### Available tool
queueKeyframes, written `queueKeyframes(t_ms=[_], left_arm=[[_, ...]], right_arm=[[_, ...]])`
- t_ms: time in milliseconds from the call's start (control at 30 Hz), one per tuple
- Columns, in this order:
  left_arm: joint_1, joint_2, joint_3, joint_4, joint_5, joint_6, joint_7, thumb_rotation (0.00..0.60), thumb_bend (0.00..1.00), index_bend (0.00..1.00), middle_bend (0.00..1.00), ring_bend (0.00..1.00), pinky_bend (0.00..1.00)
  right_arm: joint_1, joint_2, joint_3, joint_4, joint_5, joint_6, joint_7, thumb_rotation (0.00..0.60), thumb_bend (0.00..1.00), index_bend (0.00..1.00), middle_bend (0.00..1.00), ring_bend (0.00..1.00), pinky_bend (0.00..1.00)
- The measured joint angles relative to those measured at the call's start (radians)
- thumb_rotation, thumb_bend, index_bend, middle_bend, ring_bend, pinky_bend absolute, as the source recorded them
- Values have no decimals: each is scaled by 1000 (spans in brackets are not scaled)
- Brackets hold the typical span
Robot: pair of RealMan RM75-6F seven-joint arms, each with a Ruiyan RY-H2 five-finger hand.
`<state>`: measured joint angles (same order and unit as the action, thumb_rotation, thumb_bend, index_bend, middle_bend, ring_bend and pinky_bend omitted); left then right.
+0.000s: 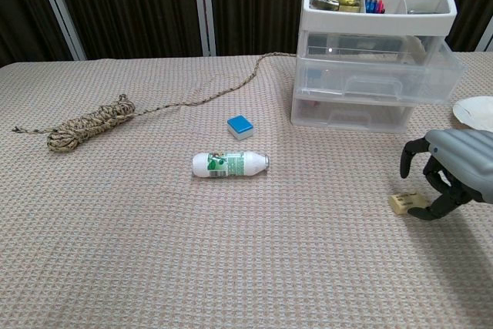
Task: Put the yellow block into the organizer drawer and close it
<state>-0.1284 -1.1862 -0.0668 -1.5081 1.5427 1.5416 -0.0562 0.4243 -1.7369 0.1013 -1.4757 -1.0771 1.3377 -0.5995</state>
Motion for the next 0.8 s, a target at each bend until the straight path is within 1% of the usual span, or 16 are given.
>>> queueKeyframes(t_ms=[433,800], left_arm=[[0,1,0,-2,-2,-3,-4,600,182,116,0,0,0],[0,2,-1,-3,-4,-4,-4,600,180,118,0,0,0]], right_arm=[[-2,-12,15,24,31,-34,-32,600,167,446,864,835,663],[-5,-19,20,32,36,-47,-42,600,207,457,872,843,663]])
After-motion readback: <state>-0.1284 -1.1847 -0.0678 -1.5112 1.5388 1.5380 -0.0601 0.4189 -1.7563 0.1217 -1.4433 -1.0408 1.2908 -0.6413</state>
